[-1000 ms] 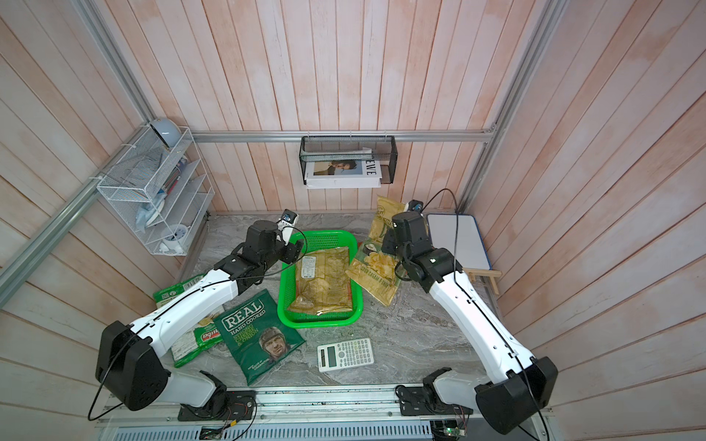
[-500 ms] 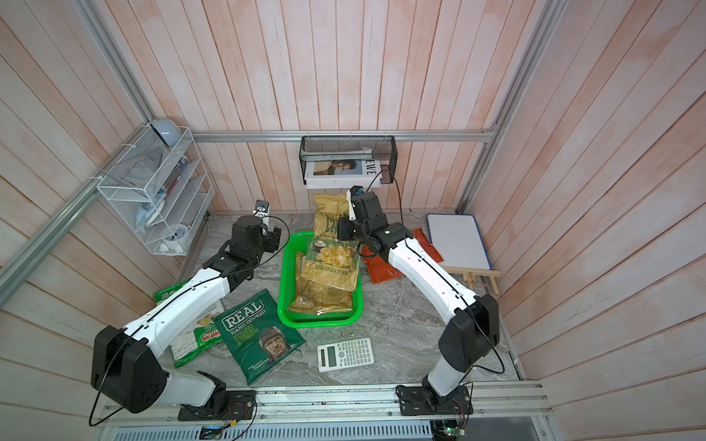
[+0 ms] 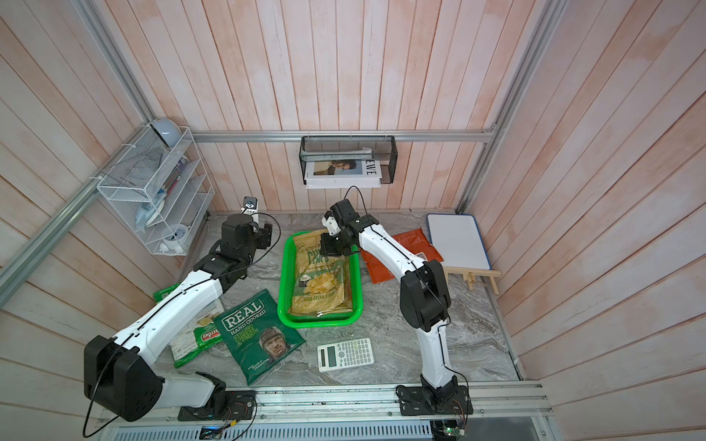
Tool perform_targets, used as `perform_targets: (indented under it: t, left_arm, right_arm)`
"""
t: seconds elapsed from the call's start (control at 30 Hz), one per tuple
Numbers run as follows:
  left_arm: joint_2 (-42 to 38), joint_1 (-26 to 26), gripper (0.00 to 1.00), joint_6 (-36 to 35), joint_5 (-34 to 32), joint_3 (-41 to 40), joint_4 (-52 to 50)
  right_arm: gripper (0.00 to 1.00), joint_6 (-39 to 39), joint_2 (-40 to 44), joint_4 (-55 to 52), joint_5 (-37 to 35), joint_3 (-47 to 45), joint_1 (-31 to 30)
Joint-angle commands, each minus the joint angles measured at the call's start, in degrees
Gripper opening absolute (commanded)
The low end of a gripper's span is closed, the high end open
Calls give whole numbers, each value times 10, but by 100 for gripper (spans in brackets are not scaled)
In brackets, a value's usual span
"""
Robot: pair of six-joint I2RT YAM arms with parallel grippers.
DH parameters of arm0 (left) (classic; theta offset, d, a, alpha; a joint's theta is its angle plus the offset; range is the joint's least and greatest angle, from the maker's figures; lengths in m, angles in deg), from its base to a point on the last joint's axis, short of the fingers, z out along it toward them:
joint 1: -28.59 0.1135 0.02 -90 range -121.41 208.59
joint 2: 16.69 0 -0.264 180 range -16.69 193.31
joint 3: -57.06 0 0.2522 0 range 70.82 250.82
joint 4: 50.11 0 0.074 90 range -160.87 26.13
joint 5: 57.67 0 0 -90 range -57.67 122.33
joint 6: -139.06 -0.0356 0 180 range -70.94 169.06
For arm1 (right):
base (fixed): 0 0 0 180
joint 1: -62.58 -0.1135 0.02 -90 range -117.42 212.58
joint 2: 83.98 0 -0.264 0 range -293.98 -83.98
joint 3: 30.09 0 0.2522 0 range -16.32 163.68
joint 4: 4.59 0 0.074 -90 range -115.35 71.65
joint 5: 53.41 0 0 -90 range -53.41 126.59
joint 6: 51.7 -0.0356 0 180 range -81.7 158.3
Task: Put the potato chips into the basket
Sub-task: Place the potato chip in the basket.
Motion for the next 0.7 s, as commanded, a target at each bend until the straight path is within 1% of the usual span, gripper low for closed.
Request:
perform_targets:
  t: [0.0, 0.13, 0.17, 0.2, 0.23, 0.27, 0.3, 0.33, 0.37, 0.43, 0.67]
  left_arm:
    - [-12, 2, 78, 1, -5, -6, 6]
    - [-12, 2, 78, 5, 2, -6, 7]
    - [-11, 2, 78, 4, 2, -7, 7]
    - [-11, 2, 78, 3, 1, -7, 8]
    - [-11, 2, 78, 2, 0, -8, 8]
    - [-11, 2, 78, 1, -2, -8, 8]
    - [-12, 2, 78, 0, -4, -9, 9]
    - [-12, 2, 78, -1, -6, -9, 10]
    - [-12, 2, 78, -2, -6, -9, 9]
    - [-11, 2, 78, 0, -4, -9, 9]
    - [-6, 2, 78, 3, 0, -9, 8]
  right_arm:
    - [0, -14, 3, -16, 66, -5, -2]
    - [0, 9, -9, -52, -6, 4, 0]
    - [1, 13, -14, -60, -17, 9, 1]
    - [14, 19, -20, -70, -25, 17, 1]
    - [33, 25, -26, -89, -45, 34, 0]
    - [45, 28, -34, -116, -77, 56, 0]
    - [52, 34, -42, -142, -105, 81, 0]
    - [55, 40, -46, -163, -124, 99, -1]
    - [57, 46, -49, -180, -141, 116, -1]
    - [58, 55, -48, -191, -156, 126, -4]
    - [58, 45, -50, -165, -179, 84, -17]
